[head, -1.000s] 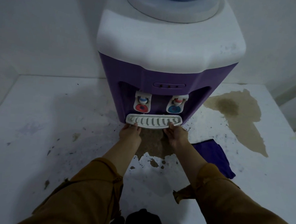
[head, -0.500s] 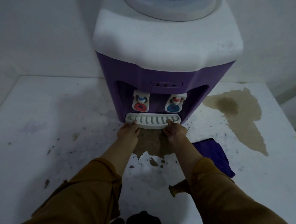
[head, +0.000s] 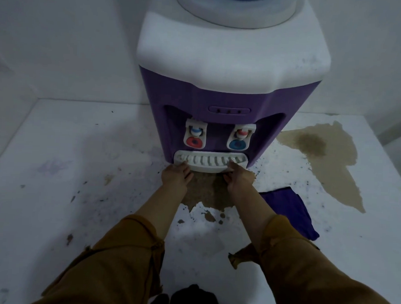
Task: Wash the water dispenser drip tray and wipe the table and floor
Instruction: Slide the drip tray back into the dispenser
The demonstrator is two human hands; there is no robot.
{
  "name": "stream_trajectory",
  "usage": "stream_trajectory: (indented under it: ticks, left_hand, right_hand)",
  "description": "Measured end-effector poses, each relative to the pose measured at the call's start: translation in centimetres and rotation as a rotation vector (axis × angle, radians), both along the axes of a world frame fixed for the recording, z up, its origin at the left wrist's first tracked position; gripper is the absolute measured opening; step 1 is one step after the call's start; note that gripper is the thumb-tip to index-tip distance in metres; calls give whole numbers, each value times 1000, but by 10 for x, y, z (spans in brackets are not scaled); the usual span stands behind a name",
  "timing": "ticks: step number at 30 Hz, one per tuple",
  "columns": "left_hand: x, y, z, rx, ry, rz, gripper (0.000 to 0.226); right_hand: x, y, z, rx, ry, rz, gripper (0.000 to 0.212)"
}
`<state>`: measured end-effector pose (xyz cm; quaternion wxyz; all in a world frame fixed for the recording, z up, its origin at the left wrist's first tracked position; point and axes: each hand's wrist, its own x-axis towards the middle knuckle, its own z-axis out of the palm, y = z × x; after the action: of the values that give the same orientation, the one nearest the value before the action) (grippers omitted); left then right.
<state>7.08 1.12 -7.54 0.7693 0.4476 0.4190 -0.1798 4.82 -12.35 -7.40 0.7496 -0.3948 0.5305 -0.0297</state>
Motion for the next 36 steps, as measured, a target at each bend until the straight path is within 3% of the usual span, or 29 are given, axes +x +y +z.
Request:
stream_trajectory:
  ticks: [5, 11, 16, 22, 25, 30, 33, 36]
  left_hand:
    - [-5, -2, 9, 93, -17, -51, 47]
    - [-19, -10, 10, 216, -24, -175, 42]
    - [-40, -36, 6, 483, -233, -421, 41]
    - [-58, -72, 5, 477, -283, -542, 35]
    - [-52, -74, 1, 411, -221, -428, 39]
    - [-33, -60, 4, 580, -183, -291, 48]
    - [-18, -53, 0, 426, -64, -204, 49]
    - [-15, -44, 0, 280, -26, -304, 38]
  right_hand:
    - [-6, 2, 7, -16, -20, 27, 52]
    - [-22, 4, 10, -85, -8, 124, 29]
    - [-52, 1, 11, -251, -33, 228, 31]
    - [-82, -20, 6, -285, -78, 286, 16]
    - [-83, -28, 7, -214, -109, 346, 16]
    - [-67, -26, 12, -192, -117, 469, 22]
    - [-55, -18, 13, -152, -115, 497, 22]
    - [-45, -13, 11, -135, -97, 544, 19]
